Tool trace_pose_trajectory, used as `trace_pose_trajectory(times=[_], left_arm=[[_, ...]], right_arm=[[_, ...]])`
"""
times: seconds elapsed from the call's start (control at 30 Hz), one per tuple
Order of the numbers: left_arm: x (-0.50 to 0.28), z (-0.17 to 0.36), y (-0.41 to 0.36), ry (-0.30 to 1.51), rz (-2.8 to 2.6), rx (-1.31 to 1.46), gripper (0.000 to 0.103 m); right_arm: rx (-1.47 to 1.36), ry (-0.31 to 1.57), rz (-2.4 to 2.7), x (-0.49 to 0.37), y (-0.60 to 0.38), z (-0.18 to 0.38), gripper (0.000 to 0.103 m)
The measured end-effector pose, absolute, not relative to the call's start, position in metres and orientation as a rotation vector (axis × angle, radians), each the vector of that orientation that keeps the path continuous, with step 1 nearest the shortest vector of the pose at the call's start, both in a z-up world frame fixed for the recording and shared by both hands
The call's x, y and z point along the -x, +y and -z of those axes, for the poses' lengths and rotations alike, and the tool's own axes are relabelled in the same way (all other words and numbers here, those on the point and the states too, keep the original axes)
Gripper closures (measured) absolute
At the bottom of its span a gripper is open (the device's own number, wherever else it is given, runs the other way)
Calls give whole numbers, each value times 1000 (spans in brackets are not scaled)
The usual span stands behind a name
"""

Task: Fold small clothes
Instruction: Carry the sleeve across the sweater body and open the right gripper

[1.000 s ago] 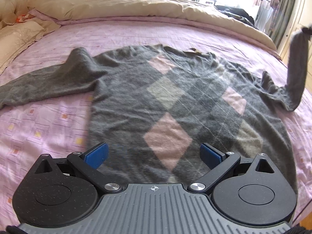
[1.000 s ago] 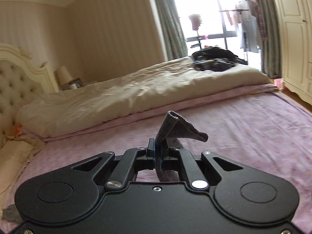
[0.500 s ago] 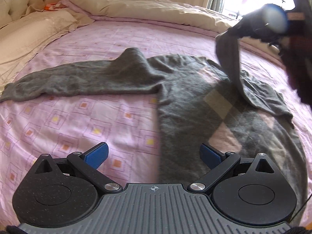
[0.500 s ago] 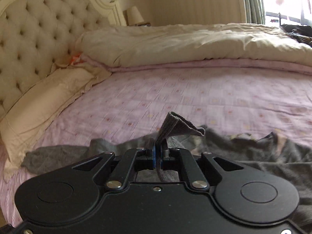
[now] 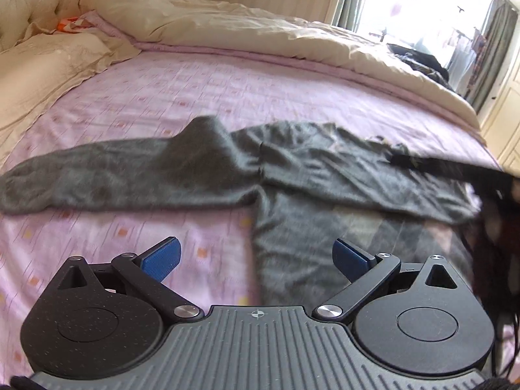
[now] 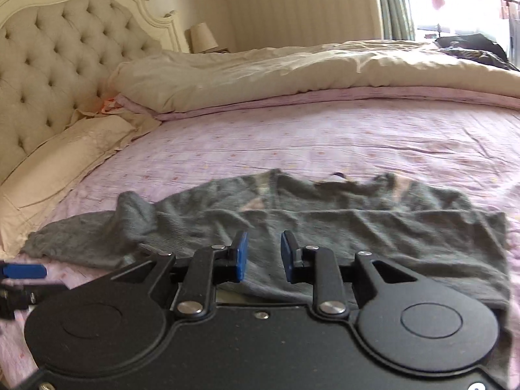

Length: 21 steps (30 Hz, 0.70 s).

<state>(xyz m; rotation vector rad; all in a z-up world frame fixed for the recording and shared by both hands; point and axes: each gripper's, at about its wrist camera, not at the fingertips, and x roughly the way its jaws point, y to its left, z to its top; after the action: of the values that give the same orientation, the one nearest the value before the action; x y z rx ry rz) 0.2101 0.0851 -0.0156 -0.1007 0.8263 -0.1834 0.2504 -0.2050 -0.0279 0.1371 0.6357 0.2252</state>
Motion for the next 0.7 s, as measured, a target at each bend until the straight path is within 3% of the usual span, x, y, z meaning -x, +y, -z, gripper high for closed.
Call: trace_pose_trajectory(times=[0.13,0.2,0.23,0.6,0.63,0.67,0.7], left_arm=[[-241,15,64,804,201,71,3],[-257,17,54,798,217,54,11],[-265,19,50,803,230,54,20],[-345,52,37,845,149,99,21],[-349,55,35,858,154,92,27],[-352,59,33,864,163,84,60],[-355,63,31,874,175,74,83]], right_arm=[[-114,630,-125,-224,-250,38,68],[-110,631,-86,-215,-267,42,68],[-111,633,-70,-211,-277,44,68],[-171,628,10,-201,-340,50,63],[-179,630,15,-201,-344,51,63],[-189,632,20,-203,-349,51,63],[-195,632,23,-203,-353,51,63]])
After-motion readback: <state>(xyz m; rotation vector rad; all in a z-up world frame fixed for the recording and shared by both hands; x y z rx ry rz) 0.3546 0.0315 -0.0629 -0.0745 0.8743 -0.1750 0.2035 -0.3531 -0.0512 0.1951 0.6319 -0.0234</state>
